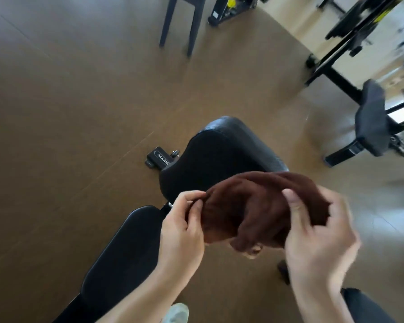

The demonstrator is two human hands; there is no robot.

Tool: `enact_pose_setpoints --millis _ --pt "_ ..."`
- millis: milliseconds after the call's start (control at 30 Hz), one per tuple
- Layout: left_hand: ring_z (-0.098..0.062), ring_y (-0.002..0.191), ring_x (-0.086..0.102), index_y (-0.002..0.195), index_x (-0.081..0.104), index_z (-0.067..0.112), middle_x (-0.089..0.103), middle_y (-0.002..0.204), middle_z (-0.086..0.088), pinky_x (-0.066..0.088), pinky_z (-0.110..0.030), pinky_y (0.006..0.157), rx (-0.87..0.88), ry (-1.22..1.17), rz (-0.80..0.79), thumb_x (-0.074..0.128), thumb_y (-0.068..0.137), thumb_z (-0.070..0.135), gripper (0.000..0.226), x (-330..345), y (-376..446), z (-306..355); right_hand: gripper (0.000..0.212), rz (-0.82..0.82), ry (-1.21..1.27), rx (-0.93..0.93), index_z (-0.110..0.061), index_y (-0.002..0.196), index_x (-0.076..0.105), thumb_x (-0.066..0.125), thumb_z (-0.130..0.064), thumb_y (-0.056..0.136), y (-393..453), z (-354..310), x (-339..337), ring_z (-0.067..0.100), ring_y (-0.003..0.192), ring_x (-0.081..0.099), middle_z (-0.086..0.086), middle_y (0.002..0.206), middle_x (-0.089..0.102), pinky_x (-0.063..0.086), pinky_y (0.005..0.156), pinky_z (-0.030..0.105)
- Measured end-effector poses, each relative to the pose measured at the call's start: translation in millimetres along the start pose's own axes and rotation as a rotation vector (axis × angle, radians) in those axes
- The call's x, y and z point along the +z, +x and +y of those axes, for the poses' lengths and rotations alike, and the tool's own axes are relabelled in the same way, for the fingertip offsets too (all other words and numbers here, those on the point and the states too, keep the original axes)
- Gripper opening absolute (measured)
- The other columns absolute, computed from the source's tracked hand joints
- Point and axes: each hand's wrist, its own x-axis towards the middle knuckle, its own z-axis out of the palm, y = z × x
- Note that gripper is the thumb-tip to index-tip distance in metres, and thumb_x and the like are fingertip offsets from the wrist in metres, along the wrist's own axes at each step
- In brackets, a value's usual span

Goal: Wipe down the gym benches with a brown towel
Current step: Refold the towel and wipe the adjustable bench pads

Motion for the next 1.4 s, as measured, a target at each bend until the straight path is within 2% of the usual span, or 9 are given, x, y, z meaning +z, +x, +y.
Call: enact_pose_setpoints --millis 133,267,333,467,700,933,1067,1300,1400 --pt "-0.001 0.104 0.064 0.117 0.066 0.04 0.067 0.107 0.023 0.058 -0.025 0.082 0.078 0.057 -0.02 0.053 0.106 0.024 0.023 -7 26 10 0.058 -0.054 -0.148 -0.151 -0.024 0.136 0.062 0.068 -0.059 0.091 78 -25 3 0.021 0.122 0.058 0.001 0.131 0.063 0.046 0.104 0.04" --pt "-0.004 0.146 0.036 0.156 0.031 0.04 0.039 0.157 0.016 0.039 -0.044 0.119 -0.112 0.074 0.078 0.06 0.102 0.034 0.061 0 48 1 0.096 -0.558 -0.511 -0.241 -0.036 0.167 0.004 0.039 -0.083 0.091 94 -44 61 0.032 0.162 -0.007 0.004 0.176 -0.004 -0.005 0.129 0.054" --pt "-0.003 0.151 0.025 0.16 0.021 0.039 0.027 0.166 0.016 0.027 -0.039 0.125 -0.174 0.07 -0.005 0.057 0.105 0.032 0.066 6 48 -7 0.108 -0.783 -0.59 -0.237 -0.035 0.166 -0.006 0.039 -0.09 0.085 80 -36 91 0.03 0.162 0.001 0.003 0.176 -0.001 0.004 0.131 0.051" --pt "0.004 0.151 0.0 0.162 -0.002 0.042 -0.006 0.169 0.024 0.01 -0.033 0.126 -0.21 0.01 -0.259 0.044 0.108 0.041 0.072 25 45 -21 0.102 -0.718 -0.565 -0.363 -0.037 0.164 0.011 0.07 -0.068 0.086 87 -33 116 0.023 0.152 0.034 -0.005 0.172 0.02 0.04 0.115 0.046" --pt "-0.014 0.157 -0.012 0.144 -0.032 0.054 -0.037 0.154 0.028 -0.005 -0.051 0.129 -0.369 -0.16 -0.332 0.018 0.105 0.063 0.064 73 68 -23 0.087 -0.782 -0.63 -0.527 -0.041 0.152 0.037 0.078 -0.065 0.08 107 -38 135 0.023 0.132 0.051 -0.009 0.155 0.041 0.054 0.091 0.049" --pt "-0.01 0.153 -0.026 0.157 -0.023 0.042 -0.024 0.167 0.019 -0.019 -0.045 0.125 -0.411 -0.025 -0.156 0.015 0.109 0.053 0.062 89 76 -40 0.054 -0.769 -0.846 -0.972 -0.034 0.12 0.07 0.061 -0.075 0.087 113 -53 174 0.027 0.099 0.063 -0.007 0.114 0.072 0.052 0.072 0.039" --pt "-0.012 0.154 -0.023 0.157 -0.021 0.043 -0.02 0.168 0.019 -0.018 -0.046 0.125 -0.407 -0.067 -0.051 0.016 0.109 0.054 0.062 91 88 -48 0.034 -0.835 -1.038 -1.265 -0.024 0.105 0.069 0.047 -0.049 0.106 94 -70 200 0.027 0.095 0.067 0.001 0.103 0.072 0.048 0.075 0.038" --pt "-0.021 0.159 0.002 0.165 0.005 0.033 0.001 0.173 0.007 0.011 -0.048 0.127 -0.603 0.092 -0.101 0.045 0.109 0.033 0.069 -15 111 -145 0.035 -1.095 -1.124 -1.507 -0.013 0.136 0.057 0.038 -0.021 0.108 -7 -6 317 0.032 0.119 0.063 0.015 0.135 0.062 0.046 0.087 0.041" --pt "-0.015 0.158 0.008 0.164 0.008 0.032 0.005 0.172 0.012 0.015 -0.046 0.127 -0.568 0.213 -0.025 0.051 0.107 0.028 0.072 -65 105 -180 0.049 -1.102 -1.241 -1.726 -0.009 0.155 0.042 0.039 -0.027 0.11 -45 34 355 0.035 0.148 0.04 0.022 0.164 0.035 0.032 0.118 0.048"
